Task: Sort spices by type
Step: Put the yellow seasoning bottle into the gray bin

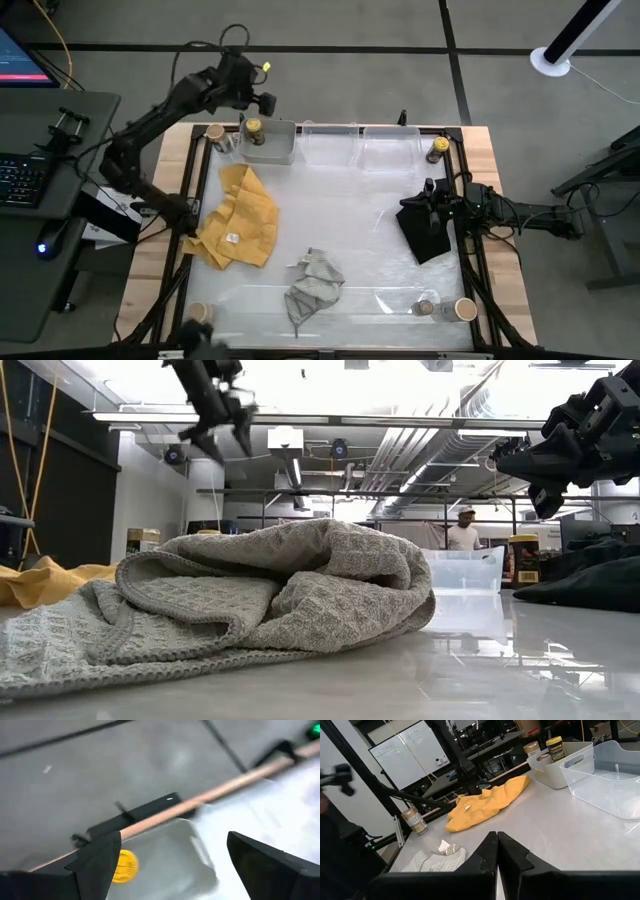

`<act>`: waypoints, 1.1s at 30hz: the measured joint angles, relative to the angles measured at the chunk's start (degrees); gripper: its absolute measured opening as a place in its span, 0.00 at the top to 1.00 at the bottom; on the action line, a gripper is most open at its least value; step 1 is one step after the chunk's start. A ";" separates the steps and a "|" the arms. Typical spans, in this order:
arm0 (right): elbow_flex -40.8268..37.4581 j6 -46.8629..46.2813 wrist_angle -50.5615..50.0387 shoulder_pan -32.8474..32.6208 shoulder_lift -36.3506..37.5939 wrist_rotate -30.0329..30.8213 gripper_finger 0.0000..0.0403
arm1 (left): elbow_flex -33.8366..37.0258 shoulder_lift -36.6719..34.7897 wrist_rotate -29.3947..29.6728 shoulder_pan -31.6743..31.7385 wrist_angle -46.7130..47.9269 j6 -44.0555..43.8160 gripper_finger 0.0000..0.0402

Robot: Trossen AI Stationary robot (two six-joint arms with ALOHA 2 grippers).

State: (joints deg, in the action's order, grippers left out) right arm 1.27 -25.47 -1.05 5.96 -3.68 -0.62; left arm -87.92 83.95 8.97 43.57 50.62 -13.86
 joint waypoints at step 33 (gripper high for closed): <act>0.01 -38.24 20.94 0.29 -1.08 36.00 1.00 | 15.47 -25.53 -19.24 -29.15 -33.22 -9.49 0.13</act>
State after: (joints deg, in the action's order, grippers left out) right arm 1.28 -63.72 19.89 6.24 -4.76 35.37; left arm -72.44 58.42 -10.27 14.42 17.40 -23.35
